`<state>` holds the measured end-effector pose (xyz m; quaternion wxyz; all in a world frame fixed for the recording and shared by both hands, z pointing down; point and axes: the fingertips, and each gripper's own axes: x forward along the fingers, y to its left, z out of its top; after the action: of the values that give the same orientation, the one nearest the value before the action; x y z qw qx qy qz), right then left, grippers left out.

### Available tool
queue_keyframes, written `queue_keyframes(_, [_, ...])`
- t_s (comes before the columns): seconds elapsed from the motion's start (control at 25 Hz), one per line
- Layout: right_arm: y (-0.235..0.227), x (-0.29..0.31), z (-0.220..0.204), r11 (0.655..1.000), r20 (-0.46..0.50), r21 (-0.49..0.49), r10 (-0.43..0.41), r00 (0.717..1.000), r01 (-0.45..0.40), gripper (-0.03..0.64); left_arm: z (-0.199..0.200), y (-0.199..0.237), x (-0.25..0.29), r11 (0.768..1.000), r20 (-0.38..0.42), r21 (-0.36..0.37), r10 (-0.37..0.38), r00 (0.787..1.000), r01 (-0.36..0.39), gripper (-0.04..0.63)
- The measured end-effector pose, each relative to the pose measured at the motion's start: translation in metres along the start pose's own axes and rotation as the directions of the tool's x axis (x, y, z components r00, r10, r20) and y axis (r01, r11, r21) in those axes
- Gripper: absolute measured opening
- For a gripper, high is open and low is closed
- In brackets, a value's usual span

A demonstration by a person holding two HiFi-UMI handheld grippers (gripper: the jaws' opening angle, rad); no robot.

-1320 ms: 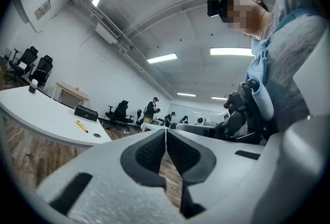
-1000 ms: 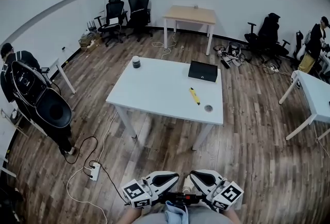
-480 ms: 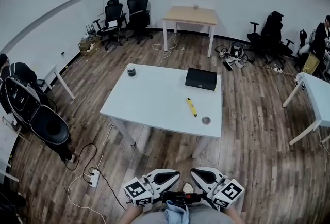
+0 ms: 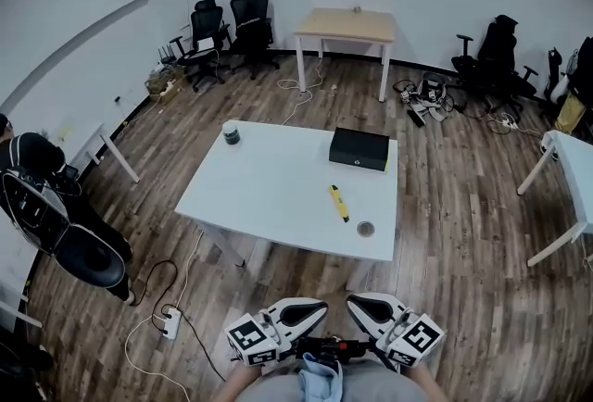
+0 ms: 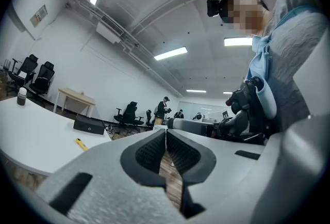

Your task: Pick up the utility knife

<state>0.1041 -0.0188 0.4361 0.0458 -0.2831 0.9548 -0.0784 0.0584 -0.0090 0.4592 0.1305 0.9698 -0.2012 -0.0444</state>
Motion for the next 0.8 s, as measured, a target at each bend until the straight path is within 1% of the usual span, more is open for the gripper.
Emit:
queue_keyframes(0.24, [-0.026, -0.008, 0.000, 1.000, -0.002, 0.010, 0.012, 1.000, -0.012, 0.031, -0.004, 0.010, 0.027, 1.000, 0.008, 0.012, 0.007, 1.000, -0.007, 0.018])
queue_keyframes(0.4, [-0.033, -0.010, -0.003, 1.000, -0.001, 0.024, 0.005, 1.000, -0.005, 0.031, -0.004, 0.014, 0.031, 1.000, 0.012, -0.003, 0.013, 1.000, -0.013, 0.018])
queue_keyframes(0.56, [-0.038, -0.007, -0.003, 1.000, -0.014, 0.028, -0.001, 1.000, 0.002, 0.031, 0.001, 0.017, 0.036, 1.000, 0.018, -0.011, -0.005, 1.000, 0.006, 0.018])
queue_keyframes(0.72, [-0.045, -0.002, -0.005, 0.999, -0.010, 0.034, -0.011, 1.000, 0.011, 0.031, 0.000, 0.028, 0.037, 1.000, 0.027, -0.027, 0.006, 1.000, -0.005, 0.018])
queue_keyframes(0.8, [-0.049, 0.002, -0.004, 0.999, -0.019, 0.034, -0.015, 1.000, 0.015, 0.031, 0.000, 0.032, 0.039, 1.000, 0.033, -0.028, -0.009, 0.999, 0.010, 0.018])
